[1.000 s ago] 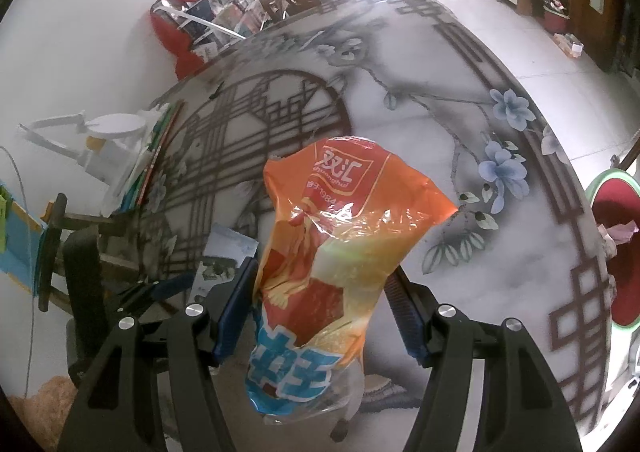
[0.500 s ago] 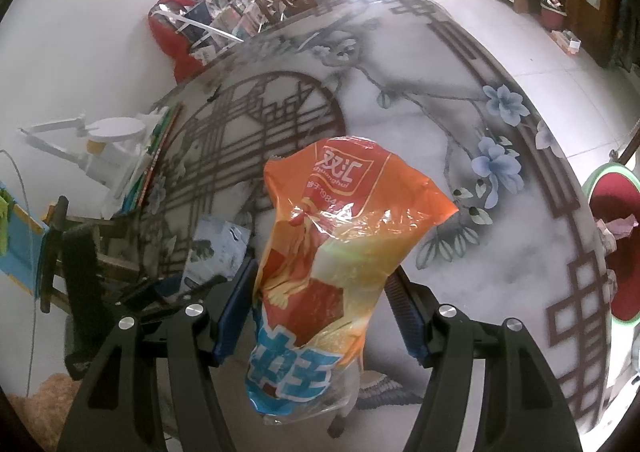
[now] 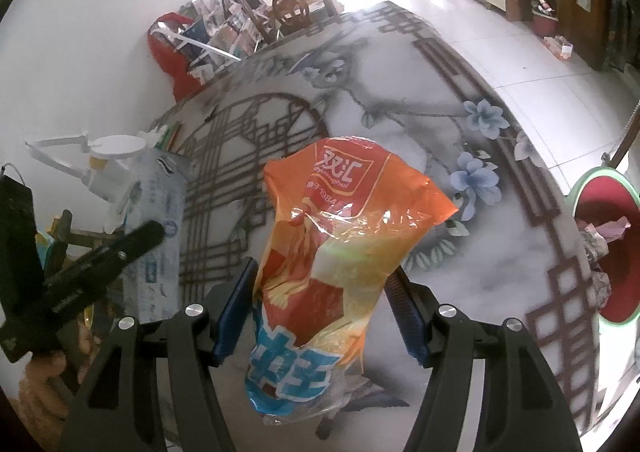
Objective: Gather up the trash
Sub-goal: 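Lift and carry the milk carton and orange bag to the red bucket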
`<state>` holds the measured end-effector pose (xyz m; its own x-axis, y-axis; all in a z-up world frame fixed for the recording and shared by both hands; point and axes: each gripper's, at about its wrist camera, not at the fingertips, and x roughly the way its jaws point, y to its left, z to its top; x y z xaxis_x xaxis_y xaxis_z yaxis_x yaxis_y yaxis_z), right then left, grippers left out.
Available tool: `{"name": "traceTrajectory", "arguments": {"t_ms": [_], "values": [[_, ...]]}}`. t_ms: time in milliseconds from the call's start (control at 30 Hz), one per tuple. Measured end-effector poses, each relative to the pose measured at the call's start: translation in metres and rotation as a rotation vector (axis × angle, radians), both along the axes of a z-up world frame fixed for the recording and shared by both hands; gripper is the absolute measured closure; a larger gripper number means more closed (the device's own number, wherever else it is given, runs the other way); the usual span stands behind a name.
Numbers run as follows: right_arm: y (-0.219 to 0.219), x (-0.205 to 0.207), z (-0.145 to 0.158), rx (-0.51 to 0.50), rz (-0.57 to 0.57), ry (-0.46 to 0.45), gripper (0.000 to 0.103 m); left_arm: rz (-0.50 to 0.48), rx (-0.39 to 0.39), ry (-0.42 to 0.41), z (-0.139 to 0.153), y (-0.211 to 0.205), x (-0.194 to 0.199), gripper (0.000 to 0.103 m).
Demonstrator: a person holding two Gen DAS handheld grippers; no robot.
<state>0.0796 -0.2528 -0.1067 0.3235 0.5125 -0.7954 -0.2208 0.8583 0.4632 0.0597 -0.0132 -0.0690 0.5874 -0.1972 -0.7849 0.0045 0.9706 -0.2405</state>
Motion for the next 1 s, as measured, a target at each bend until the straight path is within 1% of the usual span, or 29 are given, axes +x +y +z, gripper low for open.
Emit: {"name": "traceTrajectory", "arguments": {"t_ms": [233, 433, 700, 800, 1000], "values": [[-0.026, 0.001, 0.002, 0.006, -0.039, -0.009, 0.041, -0.018, -0.016, -0.028, 0.013, -0.020, 0.002, 0.055], [-0.065, 0.001, 0.005, -0.004, -0.091, -0.025, 0.041, -0.058, -0.030, -0.042, 0.019, -0.051, 0.012, 0.055], [-0.136, 0.004, -0.003, -0.009, -0.182, -0.011, 0.041, -0.147, -0.048, -0.048, 0.022, -0.123, 0.031, 0.055], [-0.170, 0.007, -0.007, -0.013, -0.226, -0.007, 0.041, -0.177, -0.051, -0.050, 0.021, -0.150, 0.038, 0.055], [-0.238, 0.011, -0.017, -0.026, -0.327, 0.007, 0.041, -0.254, -0.079, -0.010, 0.005, -0.215, 0.057, 0.055]]}}
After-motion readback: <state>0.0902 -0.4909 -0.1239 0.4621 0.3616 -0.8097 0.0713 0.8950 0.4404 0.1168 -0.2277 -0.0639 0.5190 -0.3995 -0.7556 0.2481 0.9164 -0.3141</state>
